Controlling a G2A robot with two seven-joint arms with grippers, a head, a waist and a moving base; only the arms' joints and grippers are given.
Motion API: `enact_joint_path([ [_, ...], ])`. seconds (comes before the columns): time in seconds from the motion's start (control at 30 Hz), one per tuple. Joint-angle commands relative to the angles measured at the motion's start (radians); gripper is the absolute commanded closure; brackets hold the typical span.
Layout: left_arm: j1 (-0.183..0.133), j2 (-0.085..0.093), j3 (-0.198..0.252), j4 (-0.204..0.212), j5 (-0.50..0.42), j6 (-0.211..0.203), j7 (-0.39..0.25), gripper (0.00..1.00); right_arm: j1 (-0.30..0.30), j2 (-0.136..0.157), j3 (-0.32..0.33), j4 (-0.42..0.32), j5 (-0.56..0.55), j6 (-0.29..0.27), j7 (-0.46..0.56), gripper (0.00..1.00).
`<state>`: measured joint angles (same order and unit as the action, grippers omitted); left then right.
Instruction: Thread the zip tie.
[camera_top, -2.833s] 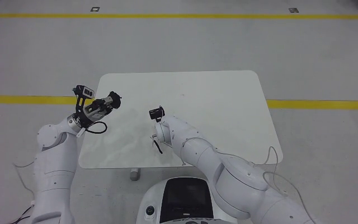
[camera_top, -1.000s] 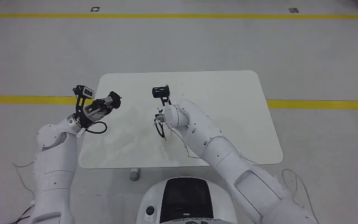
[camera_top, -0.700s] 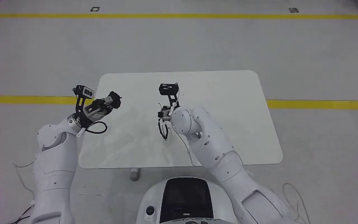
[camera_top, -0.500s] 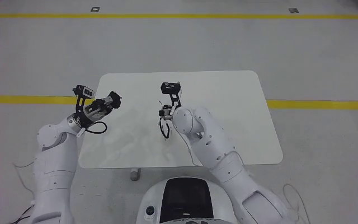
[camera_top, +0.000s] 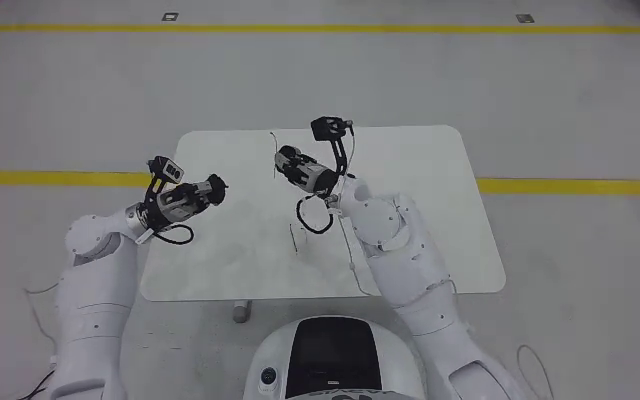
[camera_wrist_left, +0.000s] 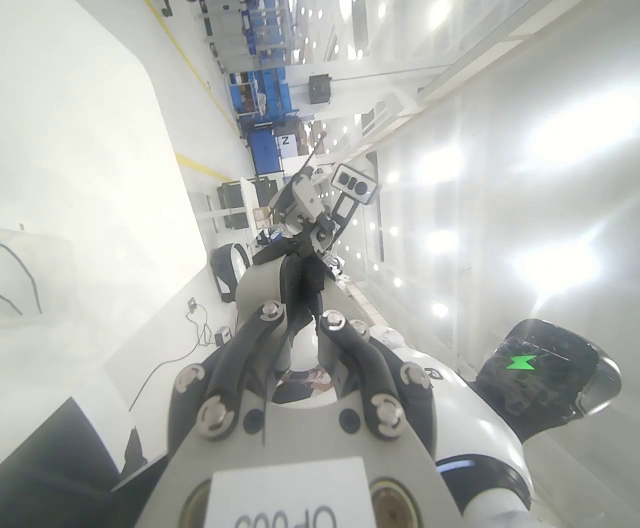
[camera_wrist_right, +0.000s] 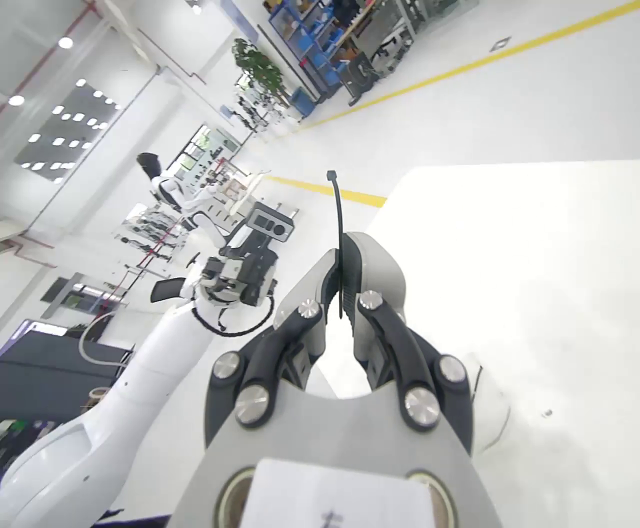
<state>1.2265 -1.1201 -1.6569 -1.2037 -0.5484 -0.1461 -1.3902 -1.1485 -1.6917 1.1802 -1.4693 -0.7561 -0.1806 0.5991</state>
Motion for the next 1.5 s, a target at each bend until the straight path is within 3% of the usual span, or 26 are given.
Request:
enact_joint_path([
  [0.0, -0.011, 0.012, 0.039, -0.003, 0.017, 0.003, 0.0, 1.0, 0.0, 0.0, 0.0, 0.0, -0.002, 0.004, 0.001, 1.0],
  [0.3, -0.011, 0.012, 0.039, -0.003, 0.017, 0.003, 0.0, 1.0, 0.0, 0.0, 0.0, 0.0, -0.002, 0.004, 0.001, 1.0],
  [0.37, 0.003, 0.007, 0.051, 0.001, -0.041, 0.051, 0.047, 1.0, -0.019, 0.001, 0.004, -0.01, 0.021, 0.0, -0.04, 1.0],
  [0.4, 0.013, 0.007, 0.061, -0.007, -0.044, 0.061, 0.052, 1.0, -0.029, 0.005, 0.003, -0.025, 0.018, -0.049, -0.052, 1.0],
  [0.47, 0.028, 0.005, 0.072, -0.005, -0.088, 0.088, 0.066, 1.0, -0.053, 0.009, 0.023, -0.033, 0.052, -0.075, -0.107, 1.0],
  [0.5, 0.033, 0.002, 0.082, -0.004, -0.122, 0.108, 0.074, 1.0, -0.063, 0.014, 0.024, -0.041, 0.054, -0.134, -0.128, 1.0],
  [0.53, 0.034, 0.001, 0.09, -0.004, -0.131, 0.111, 0.081, 1.0, -0.072, 0.017, 0.029, -0.039, 0.053, -0.159, -0.14, 1.0],
  [0.77, 0.013, 0.0, 0.146, 0.015, -0.141, 0.138, 0.076, 1.0, -0.091, 0.069, -0.049, -0.084, 0.019, -0.159, -0.245, 1.0],
  [1.0, -0.041, 0.006, 0.183, 0.06, -0.118, 0.138, 0.058, 1.0, -0.005, 0.151, -0.213, -0.025, 0.004, -0.159, -0.449, 1.0],
  [1.4, -0.047, 0.007, 0.187, 0.067, -0.116, 0.138, 0.056, 1.0, 0.0, 0.155, -0.22, -0.021, 0.003, -0.159, -0.461, 1.0],
  [1.47, -0.039, 0.008, 0.191, 0.055, -0.119, 0.15, 0.078, 1.0, -0.005, 0.157, -0.22, -0.018, -0.014, -0.159, -0.456, 1.0],
])
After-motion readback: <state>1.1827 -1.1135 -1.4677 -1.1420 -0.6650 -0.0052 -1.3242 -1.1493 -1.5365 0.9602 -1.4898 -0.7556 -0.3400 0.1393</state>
